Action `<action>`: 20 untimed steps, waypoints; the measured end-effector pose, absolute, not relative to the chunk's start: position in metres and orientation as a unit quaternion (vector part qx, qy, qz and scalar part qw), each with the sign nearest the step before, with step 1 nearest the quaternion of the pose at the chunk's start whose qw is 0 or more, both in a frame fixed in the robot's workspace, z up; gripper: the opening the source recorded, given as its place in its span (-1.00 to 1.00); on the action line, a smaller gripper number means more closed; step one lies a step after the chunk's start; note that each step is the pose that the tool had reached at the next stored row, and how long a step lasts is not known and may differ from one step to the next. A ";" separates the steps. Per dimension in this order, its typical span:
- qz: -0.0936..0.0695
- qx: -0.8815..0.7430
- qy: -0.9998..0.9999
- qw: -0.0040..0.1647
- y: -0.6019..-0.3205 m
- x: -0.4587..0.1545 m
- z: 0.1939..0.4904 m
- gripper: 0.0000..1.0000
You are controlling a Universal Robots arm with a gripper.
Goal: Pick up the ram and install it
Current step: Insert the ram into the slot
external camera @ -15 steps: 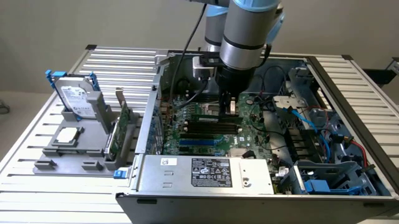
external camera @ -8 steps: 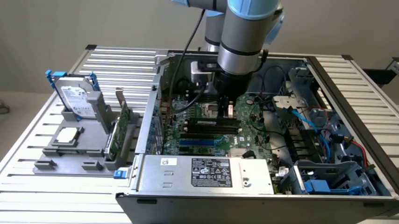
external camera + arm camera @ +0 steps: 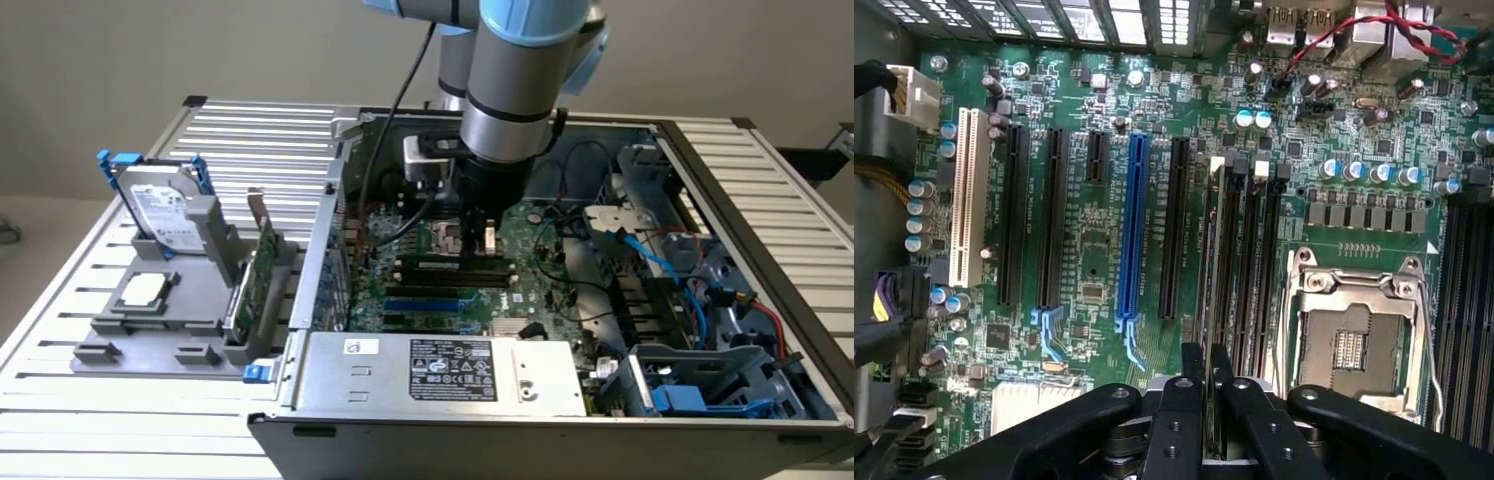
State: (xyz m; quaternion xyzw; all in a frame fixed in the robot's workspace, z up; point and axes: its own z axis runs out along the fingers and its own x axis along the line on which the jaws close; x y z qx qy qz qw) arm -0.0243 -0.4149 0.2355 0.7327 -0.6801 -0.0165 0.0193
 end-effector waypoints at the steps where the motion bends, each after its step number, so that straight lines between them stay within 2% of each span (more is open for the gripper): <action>1: -0.016 0.733 -0.680 0.019 -0.415 -0.024 0.235 -0.73; 20: -0.016 0.733 -0.680 0.020 -0.414 -0.022 0.229 -0.73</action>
